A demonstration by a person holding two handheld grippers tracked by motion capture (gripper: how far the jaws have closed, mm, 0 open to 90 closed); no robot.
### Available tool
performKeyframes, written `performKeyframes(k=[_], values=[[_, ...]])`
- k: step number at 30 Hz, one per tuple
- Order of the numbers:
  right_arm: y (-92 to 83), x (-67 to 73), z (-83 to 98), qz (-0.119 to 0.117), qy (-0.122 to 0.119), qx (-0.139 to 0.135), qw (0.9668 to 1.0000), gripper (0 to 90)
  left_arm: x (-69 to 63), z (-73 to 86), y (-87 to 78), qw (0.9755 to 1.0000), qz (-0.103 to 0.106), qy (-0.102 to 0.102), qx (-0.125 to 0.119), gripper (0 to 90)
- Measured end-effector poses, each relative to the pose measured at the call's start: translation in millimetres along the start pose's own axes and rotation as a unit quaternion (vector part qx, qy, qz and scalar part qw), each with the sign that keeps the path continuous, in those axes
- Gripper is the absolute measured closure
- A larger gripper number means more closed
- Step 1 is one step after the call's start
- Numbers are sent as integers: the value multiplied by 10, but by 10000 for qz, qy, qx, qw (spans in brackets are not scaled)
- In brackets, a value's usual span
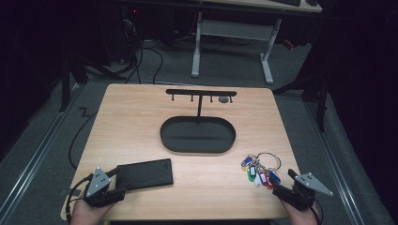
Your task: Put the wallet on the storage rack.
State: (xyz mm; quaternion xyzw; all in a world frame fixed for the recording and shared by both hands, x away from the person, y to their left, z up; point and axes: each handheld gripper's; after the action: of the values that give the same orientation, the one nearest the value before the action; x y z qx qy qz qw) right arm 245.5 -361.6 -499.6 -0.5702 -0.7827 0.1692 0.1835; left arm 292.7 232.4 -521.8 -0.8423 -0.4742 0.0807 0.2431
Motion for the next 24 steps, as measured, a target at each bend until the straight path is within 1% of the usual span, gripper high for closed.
performKeyframes(k=[1,2,3,5,7,8,9,11,13,15,16,17,20,21,22,23,24], values=[[4,2,-1,-16,11,-65,10000,154,-3,-15,8,10000,1,8,2,330],[1,6,-1,-59,48,-107,9999,152,-14,-31,15,10000,-11,43,-9,336],[-1,9,-1,-88,36,-115,9999,152,-27,-45,20,10000,-7,86,-28,336],[-4,32,3,-101,-8,-89,9999,152,-47,-62,20,9999,6,165,-51,339],[2,43,7,-148,-106,-45,9998,151,-59,-67,18,9998,4,211,-66,342],[7,50,13,-184,-158,-10,9997,151,-59,-67,18,9997,11,221,-60,346],[7,50,13,-184,-158,-10,9997,151,-57,-69,17,9997,23,234,-41,346],[13,50,20,-243,-147,-32,9996,146,-47,-76,5,9997,-23,219,-38,354],[17,53,21,-266,-165,-71,9995,146,-30,-78,-21,9998,-36,163,-122,379],[25,54,22,-300,-174,-83,9994,148,-23,-69,-38,9997,-68,188,-170,402],[41,57,21,-320,-177,-44,9993,148,-18,-63,-46,9996,-110,206,-164,398],[41,57,21,-320,-177,-44,9993,148,-9,-56,-50,9996,-120,180,-165,398],[49,76,-1,-376,-243,-75,9990,149,20,-34,-79,9995,-259,52,-146,457],[49,76,-1,-376,-243,-75,9990,149,34,-26,-93,9994,-319,21,-146,457],[51,79,-6,-372,-255,-74,9990,150,50,-21,-104,9993,-354,-62,-115,467],[59,80,-5,-368,-246,-58,9990,151,73,-19,-117,9990,-407,-171,-26,471],[72,77,1,-368,-239,-23,9990,151,90,-12,-130,9988,-438,-215,29,472]])
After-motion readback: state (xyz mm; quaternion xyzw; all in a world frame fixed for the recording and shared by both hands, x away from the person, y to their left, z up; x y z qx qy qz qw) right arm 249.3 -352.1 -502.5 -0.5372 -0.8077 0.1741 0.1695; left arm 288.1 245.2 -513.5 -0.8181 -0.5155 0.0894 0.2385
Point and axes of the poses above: each handheld gripper's, and its own axes: y roughly forward along the jaws, z roughly out of its underside, x roughly to its left, and after that the axes turned 8 degrees about -z, right-handed
